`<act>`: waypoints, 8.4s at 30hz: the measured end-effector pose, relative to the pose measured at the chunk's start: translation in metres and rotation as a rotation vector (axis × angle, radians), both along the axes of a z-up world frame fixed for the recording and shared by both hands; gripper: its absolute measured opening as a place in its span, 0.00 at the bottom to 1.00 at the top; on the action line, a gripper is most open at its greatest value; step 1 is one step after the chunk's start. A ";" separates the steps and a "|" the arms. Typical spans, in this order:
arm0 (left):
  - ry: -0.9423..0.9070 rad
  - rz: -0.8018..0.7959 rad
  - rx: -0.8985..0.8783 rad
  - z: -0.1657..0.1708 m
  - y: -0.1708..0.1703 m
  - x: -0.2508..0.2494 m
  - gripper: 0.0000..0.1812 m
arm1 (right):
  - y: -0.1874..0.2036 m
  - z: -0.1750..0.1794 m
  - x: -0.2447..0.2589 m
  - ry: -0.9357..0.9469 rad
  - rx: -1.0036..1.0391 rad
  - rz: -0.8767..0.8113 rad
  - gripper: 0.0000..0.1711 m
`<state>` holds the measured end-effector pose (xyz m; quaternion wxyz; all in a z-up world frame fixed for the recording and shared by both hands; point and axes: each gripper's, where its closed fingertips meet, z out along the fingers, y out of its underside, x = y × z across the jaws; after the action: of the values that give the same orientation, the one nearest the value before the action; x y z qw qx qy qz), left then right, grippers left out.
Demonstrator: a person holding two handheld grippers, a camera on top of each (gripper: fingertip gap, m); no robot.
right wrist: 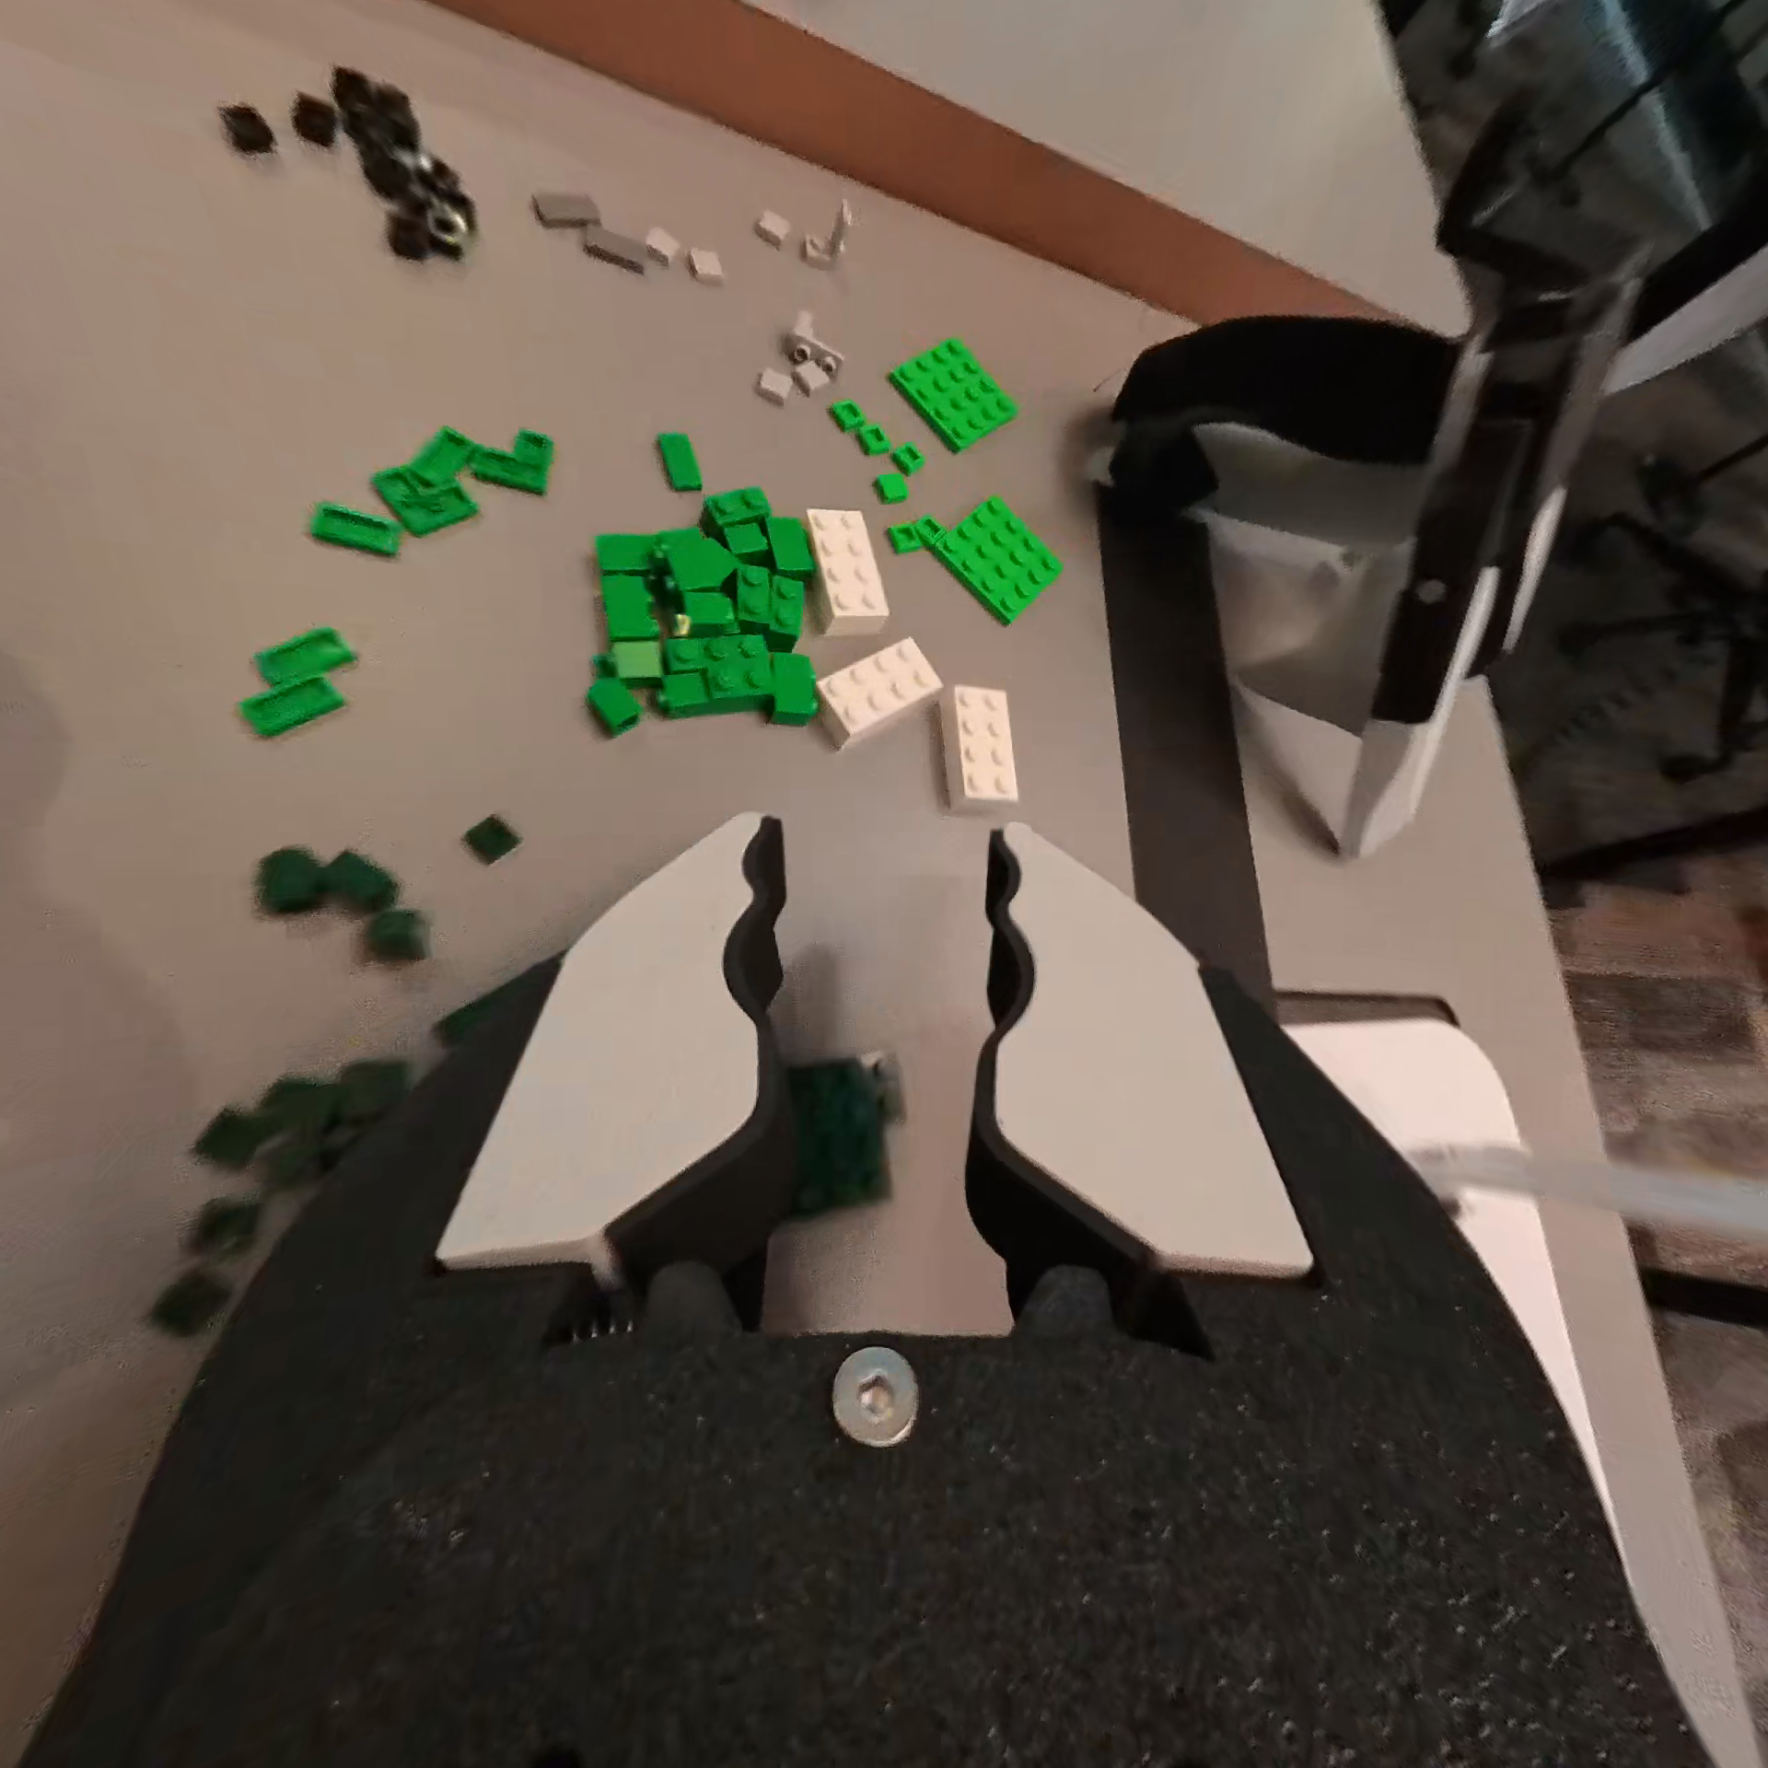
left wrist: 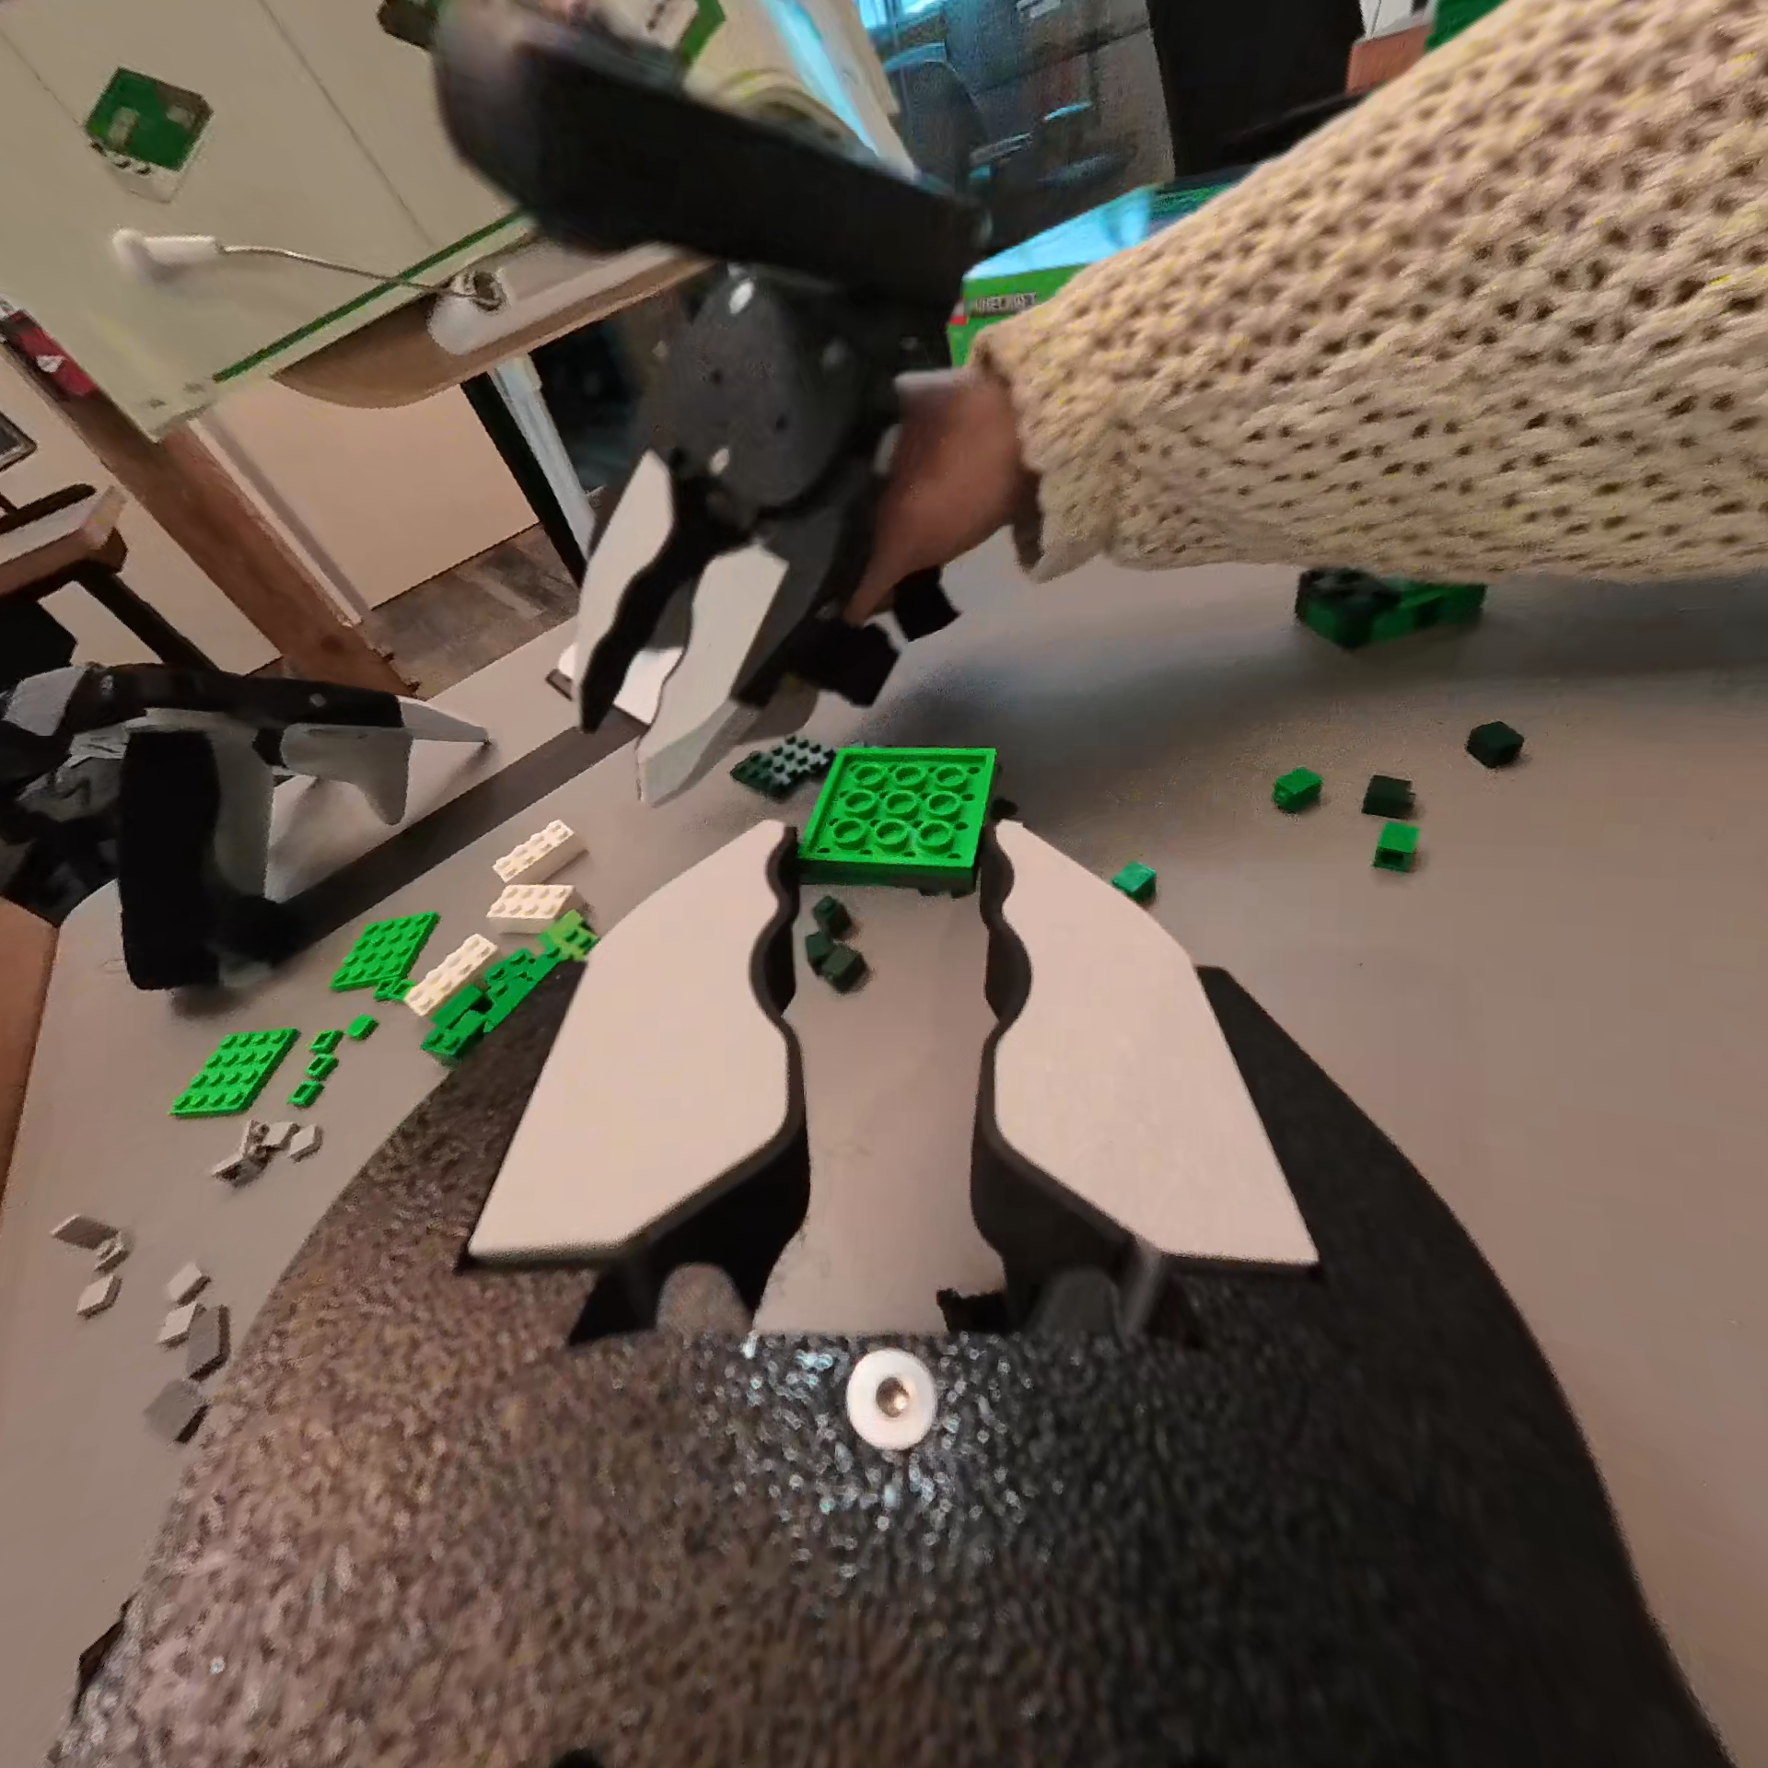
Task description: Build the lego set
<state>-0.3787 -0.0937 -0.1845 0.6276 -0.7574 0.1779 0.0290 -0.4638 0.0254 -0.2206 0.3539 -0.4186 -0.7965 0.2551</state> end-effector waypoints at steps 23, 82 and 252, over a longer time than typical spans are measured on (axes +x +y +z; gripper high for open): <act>0.064 0.060 0.069 0.011 0.000 0.000 0.20 | -0.027 0.010 0.039 -0.131 -0.126 0.081 0.10; 0.216 -0.361 -0.072 -0.030 -0.012 0.120 0.20 | -0.035 -0.030 0.335 -0.318 -0.155 -0.354 0.23; 0.164 -0.515 -0.075 -0.032 -0.023 0.146 0.20 | -0.093 -0.015 0.337 -0.581 -0.211 0.099 0.14</act>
<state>-0.2332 -0.1162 -0.2160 0.5695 -0.7050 0.4157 -0.0768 -0.1264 -0.0672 -0.2352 0.0530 -0.4692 -0.8528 0.2232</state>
